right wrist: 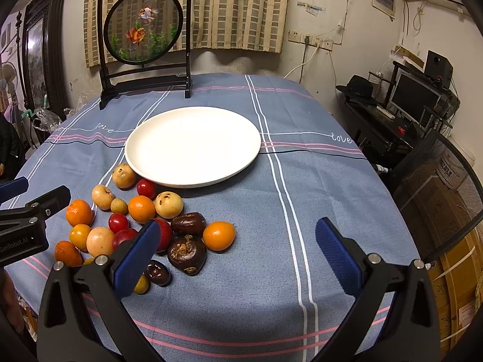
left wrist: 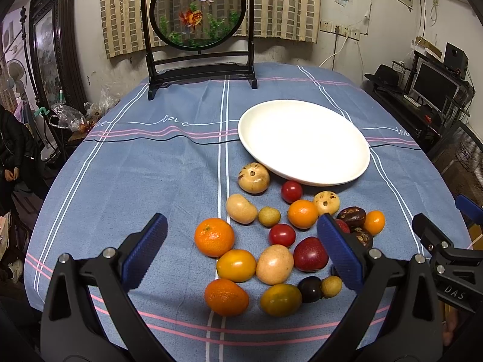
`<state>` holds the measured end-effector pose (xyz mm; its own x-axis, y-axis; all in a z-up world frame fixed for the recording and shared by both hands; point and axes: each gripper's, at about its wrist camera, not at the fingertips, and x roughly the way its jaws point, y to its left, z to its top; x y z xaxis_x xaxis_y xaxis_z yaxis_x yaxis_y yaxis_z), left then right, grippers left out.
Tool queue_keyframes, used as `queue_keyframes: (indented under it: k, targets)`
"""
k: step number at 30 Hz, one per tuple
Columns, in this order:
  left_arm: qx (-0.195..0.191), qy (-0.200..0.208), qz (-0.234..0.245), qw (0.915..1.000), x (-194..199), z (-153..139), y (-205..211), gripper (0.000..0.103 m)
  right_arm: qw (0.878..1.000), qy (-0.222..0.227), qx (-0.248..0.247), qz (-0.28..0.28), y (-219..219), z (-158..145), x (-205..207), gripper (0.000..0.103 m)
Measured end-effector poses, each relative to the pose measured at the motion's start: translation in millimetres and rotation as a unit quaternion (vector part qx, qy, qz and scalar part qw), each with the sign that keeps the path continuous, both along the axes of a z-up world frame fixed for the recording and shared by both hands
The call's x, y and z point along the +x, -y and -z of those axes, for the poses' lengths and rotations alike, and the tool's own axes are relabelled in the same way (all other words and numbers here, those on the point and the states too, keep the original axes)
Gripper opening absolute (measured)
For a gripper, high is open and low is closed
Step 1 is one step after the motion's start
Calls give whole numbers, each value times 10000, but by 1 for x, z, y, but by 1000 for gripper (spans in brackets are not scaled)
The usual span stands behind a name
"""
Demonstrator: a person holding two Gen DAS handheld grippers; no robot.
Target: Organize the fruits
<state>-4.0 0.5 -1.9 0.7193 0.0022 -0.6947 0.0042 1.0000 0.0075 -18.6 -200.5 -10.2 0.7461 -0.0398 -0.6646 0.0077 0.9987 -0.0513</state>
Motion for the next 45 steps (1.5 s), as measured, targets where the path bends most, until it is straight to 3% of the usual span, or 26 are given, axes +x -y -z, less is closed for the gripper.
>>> queue_keyframes:
  k: [23, 30, 34, 37, 40, 42, 45]
  targets:
    - [-22, -59, 22, 10000, 9, 6, -2, 101, 9999, -98, 3, -33, -2, 3, 5, 102]
    - [-12, -113, -195, 9997, 12, 8, -28, 101, 9997, -90, 139, -173, 4, 4, 4, 102]
    - [72, -235, -417, 9988, 7, 21, -50, 101, 9925, -360, 674, -958, 10, 16, -3, 102]
    - [38, -383, -450, 9982, -2, 36, -62, 101, 9938, -563, 420, -857, 13, 35, -4, 102]
    - [-5, -534, -362, 9979, -12, 49, -63, 101, 9922, -757, 594, -792, 20, 53, 4, 101]
    - [42, -612, -255, 9978, -18, 54, -59, 101, 9914, -680, 774, -806, 24, 56, 9, 88]
    - [100, -627, -159, 9979, -27, 57, -56, 101, 9913, -556, 942, -731, 34, 57, 26, 82]
